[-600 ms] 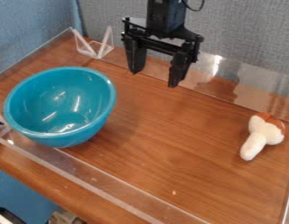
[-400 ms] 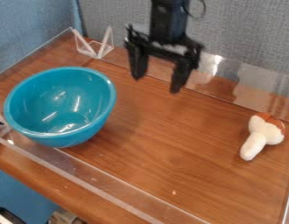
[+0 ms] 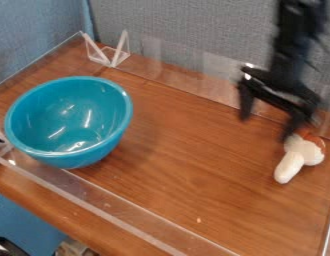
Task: Put the mushroom in the blue bowl
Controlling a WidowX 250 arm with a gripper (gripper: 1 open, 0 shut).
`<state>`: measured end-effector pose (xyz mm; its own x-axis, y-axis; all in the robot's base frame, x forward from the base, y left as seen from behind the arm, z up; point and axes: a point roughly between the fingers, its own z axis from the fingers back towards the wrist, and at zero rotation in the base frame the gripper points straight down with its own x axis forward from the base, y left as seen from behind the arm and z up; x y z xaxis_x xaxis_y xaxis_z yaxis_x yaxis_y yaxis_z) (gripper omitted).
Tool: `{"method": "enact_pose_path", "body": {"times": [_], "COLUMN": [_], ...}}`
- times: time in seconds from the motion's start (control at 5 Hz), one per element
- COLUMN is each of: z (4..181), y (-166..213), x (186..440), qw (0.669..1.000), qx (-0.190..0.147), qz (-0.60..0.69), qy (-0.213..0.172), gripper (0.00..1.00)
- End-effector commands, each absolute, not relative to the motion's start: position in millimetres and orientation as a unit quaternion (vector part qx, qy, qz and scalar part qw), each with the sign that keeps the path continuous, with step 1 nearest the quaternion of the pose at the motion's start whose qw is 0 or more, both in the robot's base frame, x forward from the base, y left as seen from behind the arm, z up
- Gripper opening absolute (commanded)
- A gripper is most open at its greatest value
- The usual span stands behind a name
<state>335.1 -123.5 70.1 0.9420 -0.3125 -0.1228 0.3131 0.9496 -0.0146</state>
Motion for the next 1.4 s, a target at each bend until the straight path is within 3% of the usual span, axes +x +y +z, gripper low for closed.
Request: {"method": "enact_pose_path", "body": {"times": [0.0, 0.6, 0.8, 1.2], "z": [67.8, 37.8, 31.9, 34.6], "y": [-162, -163, -161, -152], "x": [360, 363, 361, 351], "qw": [0.983, 0.983, 0.983, 0.984], "qx": [0.002, 0.002, 0.002, 0.006], "qz": [-0.181, -0.174, -0.172, -0.163], "qy": [0.030, 0.059, 0.066, 0.077], "gripper": [1.00, 1.00, 0.00, 0.00]}}
